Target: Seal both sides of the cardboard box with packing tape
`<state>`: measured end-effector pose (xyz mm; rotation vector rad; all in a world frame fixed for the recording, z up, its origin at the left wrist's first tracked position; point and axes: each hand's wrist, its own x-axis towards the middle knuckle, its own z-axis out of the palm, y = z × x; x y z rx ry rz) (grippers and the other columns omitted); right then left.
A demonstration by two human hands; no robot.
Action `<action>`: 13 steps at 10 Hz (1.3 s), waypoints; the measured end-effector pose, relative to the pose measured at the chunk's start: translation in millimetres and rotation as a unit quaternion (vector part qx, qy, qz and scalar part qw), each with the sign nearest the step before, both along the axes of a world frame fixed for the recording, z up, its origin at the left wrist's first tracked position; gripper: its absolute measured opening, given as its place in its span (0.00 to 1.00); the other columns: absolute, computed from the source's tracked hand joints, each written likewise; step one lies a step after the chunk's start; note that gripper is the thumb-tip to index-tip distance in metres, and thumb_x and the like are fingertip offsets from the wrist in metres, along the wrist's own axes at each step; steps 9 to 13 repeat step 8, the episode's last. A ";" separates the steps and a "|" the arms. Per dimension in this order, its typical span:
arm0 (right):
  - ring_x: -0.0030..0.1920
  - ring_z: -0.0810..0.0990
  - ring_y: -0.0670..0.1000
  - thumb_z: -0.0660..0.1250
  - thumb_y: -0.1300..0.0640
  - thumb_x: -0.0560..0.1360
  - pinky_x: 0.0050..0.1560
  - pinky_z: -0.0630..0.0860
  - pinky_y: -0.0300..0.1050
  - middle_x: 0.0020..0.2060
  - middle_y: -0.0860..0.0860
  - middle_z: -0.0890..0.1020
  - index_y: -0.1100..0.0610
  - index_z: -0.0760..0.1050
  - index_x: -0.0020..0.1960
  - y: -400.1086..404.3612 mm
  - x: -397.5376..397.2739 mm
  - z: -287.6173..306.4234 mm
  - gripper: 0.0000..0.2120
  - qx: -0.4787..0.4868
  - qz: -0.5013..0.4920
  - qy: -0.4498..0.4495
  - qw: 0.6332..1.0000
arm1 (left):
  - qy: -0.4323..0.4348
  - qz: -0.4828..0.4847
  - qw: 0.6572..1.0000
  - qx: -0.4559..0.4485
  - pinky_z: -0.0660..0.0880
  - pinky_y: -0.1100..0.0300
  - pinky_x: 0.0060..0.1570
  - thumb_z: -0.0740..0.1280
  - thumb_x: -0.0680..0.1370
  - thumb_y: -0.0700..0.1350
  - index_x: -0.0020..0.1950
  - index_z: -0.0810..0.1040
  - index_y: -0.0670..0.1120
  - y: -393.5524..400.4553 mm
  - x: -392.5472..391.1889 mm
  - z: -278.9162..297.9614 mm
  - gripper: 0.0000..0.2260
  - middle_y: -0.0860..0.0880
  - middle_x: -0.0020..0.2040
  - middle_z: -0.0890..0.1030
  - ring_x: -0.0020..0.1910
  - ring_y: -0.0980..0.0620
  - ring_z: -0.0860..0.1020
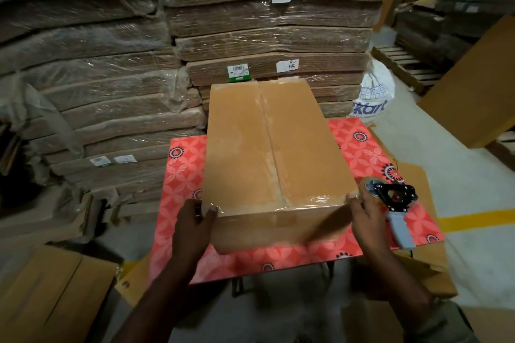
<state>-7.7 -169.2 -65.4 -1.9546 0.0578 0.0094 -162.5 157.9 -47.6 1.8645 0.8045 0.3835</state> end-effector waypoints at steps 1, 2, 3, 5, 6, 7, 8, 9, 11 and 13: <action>0.73 0.71 0.54 0.62 0.47 0.80 0.73 0.67 0.53 0.73 0.51 0.75 0.51 0.69 0.77 -6.0 -3.6 3.8 0.26 0.011 -0.023 -0.003 1.000 | -0.009 -0.017 1.000 0.019 0.81 0.44 0.52 0.69 0.76 0.60 0.54 0.78 0.53 -6.7 -3.7 -1.7 0.13 0.56 0.51 0.84 0.50 0.51 0.84; 0.73 0.70 0.55 0.62 0.50 0.84 0.73 0.66 0.56 0.74 0.53 0.74 0.49 0.68 0.78 -11.7 -10.3 5.0 0.23 0.002 -0.027 0.012 1.000 | -0.017 -0.026 0.999 0.041 0.81 0.44 0.52 0.66 0.74 0.66 0.55 0.77 0.59 -5.9 -6.8 -12.6 0.15 0.55 0.52 0.83 0.50 0.51 0.83; 0.74 0.70 0.54 0.61 0.45 0.82 0.75 0.66 0.59 0.74 0.52 0.74 0.49 0.68 0.78 -13.4 -11.3 3.7 0.25 -0.003 -0.011 0.007 1.000 | -0.021 -0.021 0.999 0.042 0.80 0.45 0.54 0.66 0.73 0.66 0.53 0.77 0.65 -7.0 -7.2 -11.6 0.11 0.55 0.52 0.83 0.51 0.51 0.83; 0.76 0.69 0.55 0.61 0.45 0.81 0.76 0.65 0.58 0.76 0.52 0.72 0.50 0.67 0.78 -16.9 -9.2 2.9 0.26 -0.008 0.005 0.015 1.000 | -0.020 -0.023 0.999 0.010 0.81 0.47 0.53 0.73 0.78 0.56 0.53 0.79 0.54 -9.2 -9.3 -3.3 0.09 0.56 0.50 0.85 0.51 0.52 0.84; 0.73 0.71 0.57 0.63 0.51 0.82 0.72 0.66 0.52 0.74 0.55 0.74 0.53 0.67 0.78 -19.0 -2.2 8.9 0.25 -0.042 0.024 -0.003 0.999 | -0.014 -0.023 0.999 0.025 0.82 0.44 0.54 0.72 0.74 0.59 0.58 0.79 0.52 -1.7 -6.6 -0.6 0.17 0.52 0.52 0.85 0.52 0.50 0.84; 0.72 0.72 0.59 0.63 0.53 0.84 0.66 0.66 0.49 0.73 0.58 0.74 0.58 0.67 0.77 -19.0 8.4 29.8 0.24 -0.115 0.050 -0.065 0.990 | -0.005 -0.023 0.994 0.104 0.80 0.44 0.56 0.67 0.70 0.65 0.65 0.78 0.47 3.4 1.3 9.7 0.30 0.47 0.57 0.82 0.57 0.46 0.81; 0.69 0.74 0.59 0.61 0.45 0.81 0.64 0.67 0.45 0.70 0.58 0.77 0.60 0.70 0.75 -17.3 34.3 49.4 0.27 -0.170 0.129 -0.128 0.969 | -0.011 -0.060 0.975 0.214 0.76 0.52 0.55 0.62 0.73 0.67 0.67 0.78 0.44 4.0 15.3 29.2 0.33 0.44 0.62 0.80 0.61 0.43 0.78; 0.69 0.74 0.59 0.61 0.45 0.81 0.64 0.67 0.45 0.70 0.58 0.77 0.60 0.70 0.75 -17.3 34.3 49.4 0.27 -0.170 0.129 -0.128 0.969 | -0.011 -0.060 0.975 0.214 0.76 0.52 0.55 0.62 0.73 0.67 0.67 0.78 0.44 4.0 15.3 29.2 0.33 0.44 0.62 0.80 0.61 0.43 0.78; 0.69 0.74 0.59 0.61 0.45 0.81 0.64 0.67 0.45 0.70 0.58 0.77 0.60 0.70 0.75 -17.3 34.3 49.4 0.27 -0.170 0.129 -0.128 0.969 | -0.011 -0.060 0.975 0.214 0.76 0.52 0.55 0.62 0.73 0.67 0.67 0.78 0.44 4.0 15.3 29.2 0.33 0.44 0.62 0.80 0.61 0.43 0.78; 0.69 0.74 0.59 0.61 0.45 0.81 0.64 0.67 0.45 0.70 0.58 0.77 0.60 0.70 0.75 -17.3 34.3 49.4 0.27 -0.170 0.129 -0.128 0.969 | -0.011 -0.060 0.975 0.214 0.76 0.52 0.55 0.62 0.73 0.67 0.67 0.78 0.44 4.0 15.3 29.2 0.33 0.44 0.62 0.80 0.61 0.43 0.78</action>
